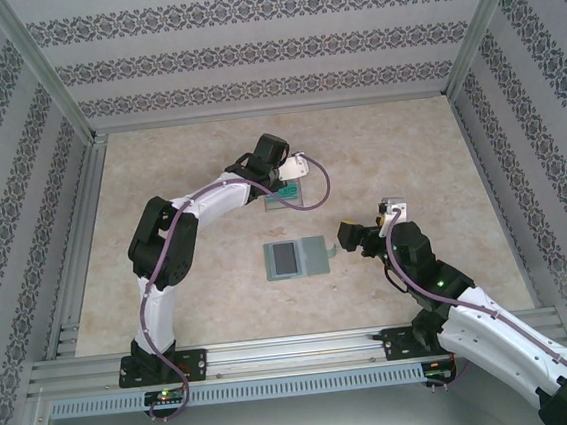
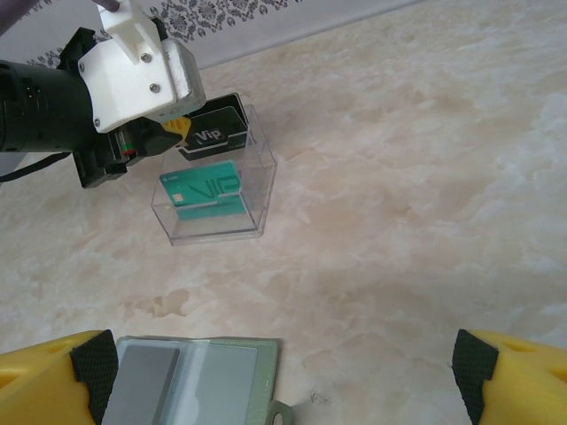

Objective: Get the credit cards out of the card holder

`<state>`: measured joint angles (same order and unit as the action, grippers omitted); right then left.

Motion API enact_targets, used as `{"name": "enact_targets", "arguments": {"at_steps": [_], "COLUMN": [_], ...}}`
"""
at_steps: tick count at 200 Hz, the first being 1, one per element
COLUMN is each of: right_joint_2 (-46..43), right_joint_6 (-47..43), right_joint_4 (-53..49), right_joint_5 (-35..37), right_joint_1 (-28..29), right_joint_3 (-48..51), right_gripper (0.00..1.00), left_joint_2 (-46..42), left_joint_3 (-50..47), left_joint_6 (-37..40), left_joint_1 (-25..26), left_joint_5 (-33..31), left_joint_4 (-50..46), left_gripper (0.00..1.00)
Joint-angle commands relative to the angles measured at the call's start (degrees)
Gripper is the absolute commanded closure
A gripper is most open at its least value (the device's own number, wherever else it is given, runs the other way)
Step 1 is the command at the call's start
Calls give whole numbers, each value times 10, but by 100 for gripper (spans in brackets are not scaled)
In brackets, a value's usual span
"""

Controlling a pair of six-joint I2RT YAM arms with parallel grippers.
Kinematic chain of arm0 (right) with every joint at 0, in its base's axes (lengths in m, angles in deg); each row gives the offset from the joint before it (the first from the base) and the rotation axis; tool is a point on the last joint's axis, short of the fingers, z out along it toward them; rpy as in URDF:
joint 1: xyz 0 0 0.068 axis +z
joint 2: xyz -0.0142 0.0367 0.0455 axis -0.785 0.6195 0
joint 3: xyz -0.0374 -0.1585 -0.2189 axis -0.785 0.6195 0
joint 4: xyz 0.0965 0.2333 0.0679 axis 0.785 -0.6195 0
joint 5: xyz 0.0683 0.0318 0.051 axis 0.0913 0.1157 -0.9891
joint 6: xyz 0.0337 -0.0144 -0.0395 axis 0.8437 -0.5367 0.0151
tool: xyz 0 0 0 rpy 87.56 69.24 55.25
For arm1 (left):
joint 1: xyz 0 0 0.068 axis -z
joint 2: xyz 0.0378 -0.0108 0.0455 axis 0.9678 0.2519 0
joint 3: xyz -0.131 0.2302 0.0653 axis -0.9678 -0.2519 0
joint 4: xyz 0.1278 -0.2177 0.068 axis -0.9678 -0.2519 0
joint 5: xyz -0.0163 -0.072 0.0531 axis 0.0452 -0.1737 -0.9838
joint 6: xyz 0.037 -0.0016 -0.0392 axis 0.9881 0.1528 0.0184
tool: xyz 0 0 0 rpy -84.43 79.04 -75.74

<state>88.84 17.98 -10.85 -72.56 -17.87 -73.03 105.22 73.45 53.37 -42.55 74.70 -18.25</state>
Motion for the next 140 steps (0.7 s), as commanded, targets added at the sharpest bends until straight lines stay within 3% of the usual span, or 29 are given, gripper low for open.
{"name": "enact_targets", "arguments": {"at_steps": [1, 90, 140], "right_joint_2": [1, 3, 7], "right_joint_6": [11, 11, 11], "right_joint_4": [12, 15, 17], "right_joint_5": [-1, -7, -12], "right_joint_1": [-6, -8, -9], "right_joint_3": [8, 8, 7], "right_gripper": [2, 2, 2], "left_joint_2": [16, 24, 21], "left_joint_3": [18, 25, 36], "left_joint_6": [6, -3, -18], "left_joint_1": [-8, -13, -13], "left_joint_5": [-12, -57, -59], "left_joint_4": [2, 50, 39], "left_gripper": [86, 75, 75]}}
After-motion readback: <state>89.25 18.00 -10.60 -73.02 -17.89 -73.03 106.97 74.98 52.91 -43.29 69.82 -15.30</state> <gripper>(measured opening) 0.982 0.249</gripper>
